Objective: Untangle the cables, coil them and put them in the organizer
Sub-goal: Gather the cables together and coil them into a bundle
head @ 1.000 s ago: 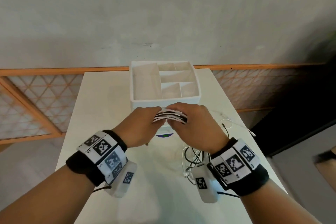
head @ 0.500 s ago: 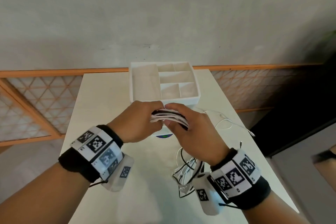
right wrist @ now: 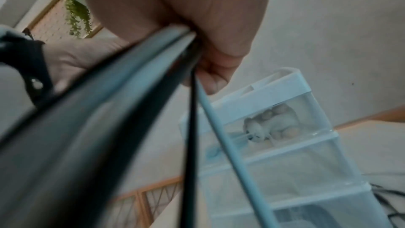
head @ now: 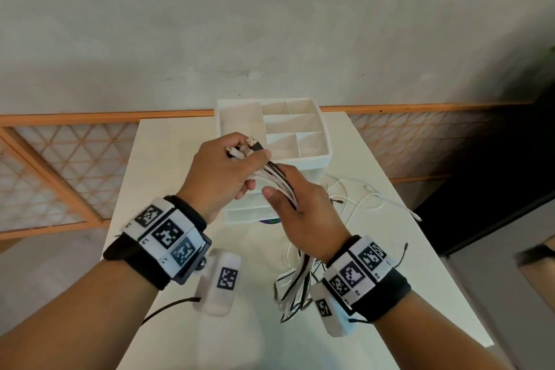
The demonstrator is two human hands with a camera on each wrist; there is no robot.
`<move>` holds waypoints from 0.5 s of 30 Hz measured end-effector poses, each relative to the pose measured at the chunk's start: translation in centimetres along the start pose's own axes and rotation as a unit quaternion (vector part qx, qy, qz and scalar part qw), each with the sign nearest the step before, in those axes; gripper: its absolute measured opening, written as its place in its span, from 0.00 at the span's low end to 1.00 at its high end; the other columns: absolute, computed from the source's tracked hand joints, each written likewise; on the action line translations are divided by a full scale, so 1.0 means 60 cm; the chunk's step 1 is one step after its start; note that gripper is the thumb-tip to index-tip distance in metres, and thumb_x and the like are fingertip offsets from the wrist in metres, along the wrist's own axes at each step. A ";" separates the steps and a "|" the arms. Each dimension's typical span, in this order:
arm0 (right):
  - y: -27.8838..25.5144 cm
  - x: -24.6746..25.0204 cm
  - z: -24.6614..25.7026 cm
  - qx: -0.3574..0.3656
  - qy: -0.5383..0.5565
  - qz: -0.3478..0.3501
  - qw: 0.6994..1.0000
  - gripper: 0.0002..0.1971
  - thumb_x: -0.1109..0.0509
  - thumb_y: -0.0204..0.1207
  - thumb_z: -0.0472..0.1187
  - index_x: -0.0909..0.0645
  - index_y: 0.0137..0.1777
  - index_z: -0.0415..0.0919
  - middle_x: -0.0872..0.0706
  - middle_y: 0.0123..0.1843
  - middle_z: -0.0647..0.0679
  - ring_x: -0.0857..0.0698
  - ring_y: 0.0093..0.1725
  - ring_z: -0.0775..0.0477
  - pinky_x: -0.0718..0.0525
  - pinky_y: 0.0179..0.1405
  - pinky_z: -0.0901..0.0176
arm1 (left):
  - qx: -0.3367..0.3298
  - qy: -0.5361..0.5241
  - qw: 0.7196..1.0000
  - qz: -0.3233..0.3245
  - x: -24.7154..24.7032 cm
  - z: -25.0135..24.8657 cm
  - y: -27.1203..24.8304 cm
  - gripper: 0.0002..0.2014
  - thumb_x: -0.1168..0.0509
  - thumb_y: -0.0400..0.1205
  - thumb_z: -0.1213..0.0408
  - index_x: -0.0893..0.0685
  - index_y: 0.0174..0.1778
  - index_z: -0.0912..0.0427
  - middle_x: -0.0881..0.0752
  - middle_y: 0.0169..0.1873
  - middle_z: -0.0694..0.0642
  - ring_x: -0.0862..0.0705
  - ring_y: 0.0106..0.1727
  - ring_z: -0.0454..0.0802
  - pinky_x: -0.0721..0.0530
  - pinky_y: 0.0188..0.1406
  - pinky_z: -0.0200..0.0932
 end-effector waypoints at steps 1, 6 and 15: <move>0.000 -0.006 0.000 -0.015 0.006 0.030 0.999 0.20 0.34 0.86 0.42 0.27 0.77 0.46 0.11 0.50 0.59 0.15 0.44 0.67 0.21 0.47 0.73 | -0.026 0.042 0.999 -0.004 0.003 -0.001 0.001 0.08 0.24 0.77 0.66 0.15 0.38 0.65 0.16 0.27 0.58 0.20 0.22 0.51 0.28 0.17 0.37; 0.004 -0.015 0.000 -0.116 0.070 0.110 0.985 0.31 0.28 0.82 0.45 0.37 0.82 0.58 0.16 0.43 0.60 0.12 0.43 0.53 0.10 0.50 0.51 | -0.127 0.201 0.971 0.012 0.005 -0.006 -0.010 0.04 0.25 0.75 0.65 0.13 0.37 0.58 0.14 0.29 0.55 0.19 0.27 0.44 0.20 0.27 0.42; -0.004 -0.023 0.016 -0.057 0.057 0.091 0.993 0.23 0.41 0.85 0.32 0.30 0.79 0.47 0.11 0.53 0.53 0.12 0.50 0.49 0.12 0.51 0.43 | 0.091 -0.045 0.994 0.048 -0.012 0.014 -0.026 0.23 0.30 0.77 0.45 0.19 0.54 0.62 0.13 0.37 0.58 0.14 0.33 0.50 0.16 0.32 0.44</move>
Point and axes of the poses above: each hand's wrist, its own y-axis towards the middle knuckle, its own x-axis out of the back of the hand, z = x × y, the point moved 4 cm from there along y, towards the middle knuckle
